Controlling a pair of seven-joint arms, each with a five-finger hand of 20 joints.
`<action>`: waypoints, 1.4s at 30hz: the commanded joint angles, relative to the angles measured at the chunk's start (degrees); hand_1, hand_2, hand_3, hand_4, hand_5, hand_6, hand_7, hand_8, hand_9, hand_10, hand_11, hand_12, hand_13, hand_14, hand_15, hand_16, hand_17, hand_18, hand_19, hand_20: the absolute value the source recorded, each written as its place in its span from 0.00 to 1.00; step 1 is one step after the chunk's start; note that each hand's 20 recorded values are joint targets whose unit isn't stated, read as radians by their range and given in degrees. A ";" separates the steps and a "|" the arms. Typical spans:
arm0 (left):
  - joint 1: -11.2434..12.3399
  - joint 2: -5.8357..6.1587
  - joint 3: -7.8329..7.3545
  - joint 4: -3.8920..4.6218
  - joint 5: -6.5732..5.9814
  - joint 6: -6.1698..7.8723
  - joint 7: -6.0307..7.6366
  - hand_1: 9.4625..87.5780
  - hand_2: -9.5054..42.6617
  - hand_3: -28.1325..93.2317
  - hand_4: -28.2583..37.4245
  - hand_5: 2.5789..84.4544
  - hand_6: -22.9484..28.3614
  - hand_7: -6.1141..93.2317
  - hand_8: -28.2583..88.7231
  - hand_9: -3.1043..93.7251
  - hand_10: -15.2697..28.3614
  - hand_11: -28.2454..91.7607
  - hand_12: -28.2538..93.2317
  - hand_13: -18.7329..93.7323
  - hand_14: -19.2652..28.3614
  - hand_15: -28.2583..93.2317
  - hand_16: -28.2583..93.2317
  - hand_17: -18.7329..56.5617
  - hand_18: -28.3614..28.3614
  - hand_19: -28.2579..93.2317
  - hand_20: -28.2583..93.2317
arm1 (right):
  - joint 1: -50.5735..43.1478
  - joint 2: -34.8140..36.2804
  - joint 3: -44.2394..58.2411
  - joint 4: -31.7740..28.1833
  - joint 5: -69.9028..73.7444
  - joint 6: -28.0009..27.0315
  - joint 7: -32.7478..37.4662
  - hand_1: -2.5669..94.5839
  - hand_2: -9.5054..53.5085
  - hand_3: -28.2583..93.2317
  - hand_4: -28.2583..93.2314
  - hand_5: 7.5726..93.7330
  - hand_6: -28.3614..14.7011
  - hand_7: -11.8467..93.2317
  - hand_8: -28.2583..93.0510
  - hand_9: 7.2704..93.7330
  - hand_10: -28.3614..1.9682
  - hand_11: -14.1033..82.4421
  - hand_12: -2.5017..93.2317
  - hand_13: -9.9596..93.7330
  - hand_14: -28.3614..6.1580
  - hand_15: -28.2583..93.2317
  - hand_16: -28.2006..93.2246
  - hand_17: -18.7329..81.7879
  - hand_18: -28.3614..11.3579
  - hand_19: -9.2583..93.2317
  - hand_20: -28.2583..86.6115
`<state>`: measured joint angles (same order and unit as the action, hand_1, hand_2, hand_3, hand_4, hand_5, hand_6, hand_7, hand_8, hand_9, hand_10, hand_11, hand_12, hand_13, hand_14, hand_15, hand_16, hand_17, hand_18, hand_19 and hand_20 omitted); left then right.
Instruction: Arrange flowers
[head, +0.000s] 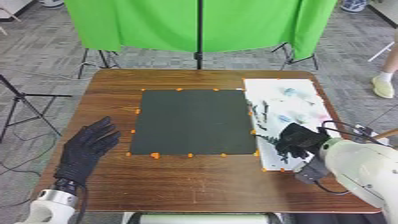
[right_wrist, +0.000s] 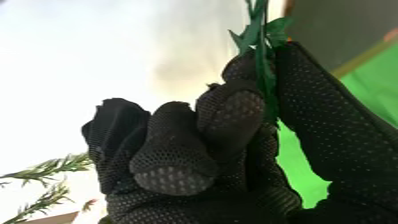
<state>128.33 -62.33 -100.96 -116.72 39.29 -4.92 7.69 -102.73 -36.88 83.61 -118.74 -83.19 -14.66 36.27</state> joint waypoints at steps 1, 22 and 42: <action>2.03 -0.16 -0.96 -0.52 -0.14 0.48 0.31 0.18 0.20 0.80 0.01 0.41 0.54 0.26 0.17 0.36 0.64 0.43 0.37 0.39 0.74 0.53 0.22 0.14 0.87 0.65 0.28 | 7.18 -1.22 -3.00 -0.86 6.16 6.05 0.34 0.45 0.00 0.97 0.12 0.68 0.42 0.83 0.40 1.00 0.73 0.73 0.38 0.97 0.68 0.83 0.50 0.78 0.22 1.00 0.78; 8.83 -1.10 -4.60 -2.15 0.44 1.02 1.35 0.19 0.19 0.80 0.03 0.42 0.53 0.26 0.17 0.36 0.64 0.43 0.37 0.39 0.74 0.53 0.22 0.14 0.87 0.65 0.28 | 40.26 -24.51 -37.82 15.32 -6.68 16.55 0.34 0.44 0.00 0.97 0.14 0.69 0.42 0.84 0.40 1.00 0.74 0.75 0.36 0.98 0.70 0.83 0.50 0.80 0.22 1.00 0.79; 6.87 1.63 -2.98 -1.17 0.50 -0.11 -0.71 0.20 0.17 0.80 0.04 0.43 0.53 0.26 0.17 0.37 0.64 0.44 0.37 0.40 0.73 0.53 0.23 0.14 0.87 0.65 0.29 | 42.62 -40.35 -50.38 30.56 -24.08 13.62 3.49 0.46 0.00 0.96 0.11 0.67 0.42 0.84 0.39 1.00 0.73 0.72 0.40 0.96 0.69 0.84 0.50 0.78 0.22 1.00 0.79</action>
<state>137.13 -61.97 -105.11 -118.86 39.45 -3.66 8.98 -58.95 -74.36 35.29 -90.79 -106.72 -2.04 37.78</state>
